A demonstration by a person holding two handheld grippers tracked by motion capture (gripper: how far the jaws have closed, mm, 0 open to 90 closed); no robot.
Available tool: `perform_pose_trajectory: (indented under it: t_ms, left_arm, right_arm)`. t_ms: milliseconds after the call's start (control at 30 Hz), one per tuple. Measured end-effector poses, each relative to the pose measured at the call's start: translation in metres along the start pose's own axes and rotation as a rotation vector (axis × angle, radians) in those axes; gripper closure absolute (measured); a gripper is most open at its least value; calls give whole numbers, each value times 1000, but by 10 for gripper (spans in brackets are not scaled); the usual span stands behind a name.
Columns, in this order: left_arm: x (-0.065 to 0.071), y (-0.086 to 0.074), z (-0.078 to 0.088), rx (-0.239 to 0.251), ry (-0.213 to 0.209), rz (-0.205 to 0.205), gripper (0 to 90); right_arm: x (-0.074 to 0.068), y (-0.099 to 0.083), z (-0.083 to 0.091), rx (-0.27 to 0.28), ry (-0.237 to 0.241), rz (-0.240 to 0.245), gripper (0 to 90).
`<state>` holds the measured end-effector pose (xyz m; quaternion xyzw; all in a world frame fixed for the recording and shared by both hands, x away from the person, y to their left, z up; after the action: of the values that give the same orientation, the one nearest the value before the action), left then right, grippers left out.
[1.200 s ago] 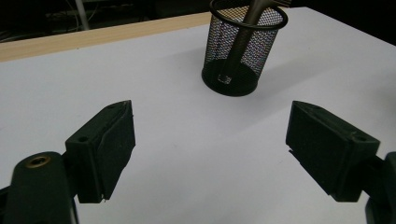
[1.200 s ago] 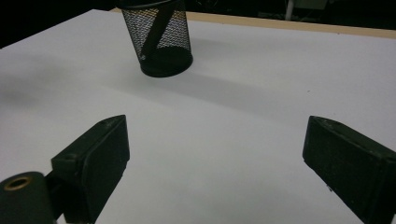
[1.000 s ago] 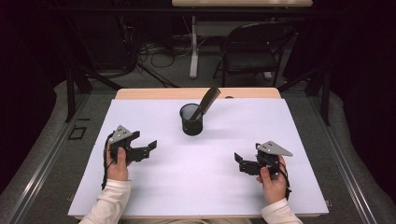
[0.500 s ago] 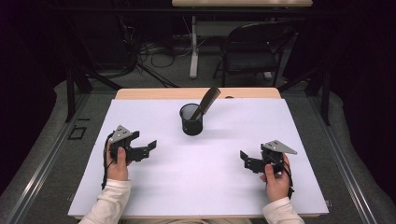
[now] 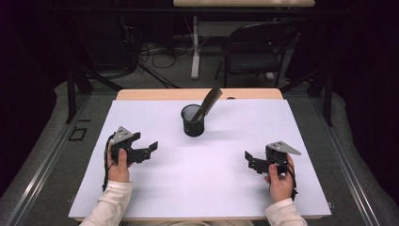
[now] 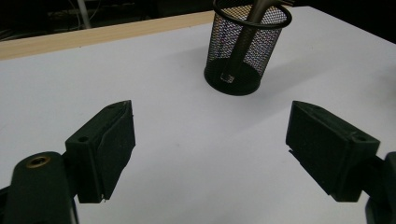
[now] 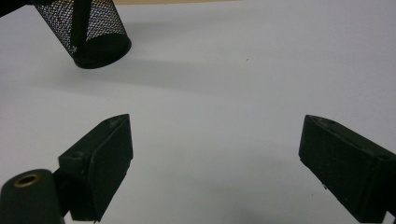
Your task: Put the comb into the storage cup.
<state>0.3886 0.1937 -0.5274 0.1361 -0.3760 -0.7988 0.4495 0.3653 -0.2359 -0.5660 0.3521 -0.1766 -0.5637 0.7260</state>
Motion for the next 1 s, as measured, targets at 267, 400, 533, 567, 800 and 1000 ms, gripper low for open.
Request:
perform_pose_trajectory:
  t_ms: [267, 400, 533, 567, 800, 1000]
  left_arm:
    - [-1, 0, 0, 2, 0, 2, 162]
    - [-1, 0, 0, -1, 3, 2, 162]
    - [-1, 0, 0, -2, 2, 1, 162]
    - [-1, 0, 0, -1, 2, 1, 162]
    - [-2, 0, -1, -1, 1, 5, 162]
    - [-2, 0, 0, 1, 1, 8, 162]
  right_arm:
    - [0, -1, -1, -11, -7, 5, 97]
    - [0, -1, -2, -11, -2, 3, 97]
    - [-1, -1, -2, -17, -2, 6, 97]
    - [-1, -1, -2, -16, 0, 6, 97]
    - [-1, -2, -4, -22, -7, 7, 97]
    - [-1, -2, -4, -24, -5, 6, 97]
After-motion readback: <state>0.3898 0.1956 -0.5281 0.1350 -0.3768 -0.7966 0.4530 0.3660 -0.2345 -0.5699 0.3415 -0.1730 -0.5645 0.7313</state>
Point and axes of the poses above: each handheld gripper's, and its own axes: z roughly backward along the jaws, y roughly out of its top, x roughly to its right, the point moved 5 cm from there along -z, roughly forward along the jaws, and after that the axes turned 15 degrees about -x, right-handed, at the moved point
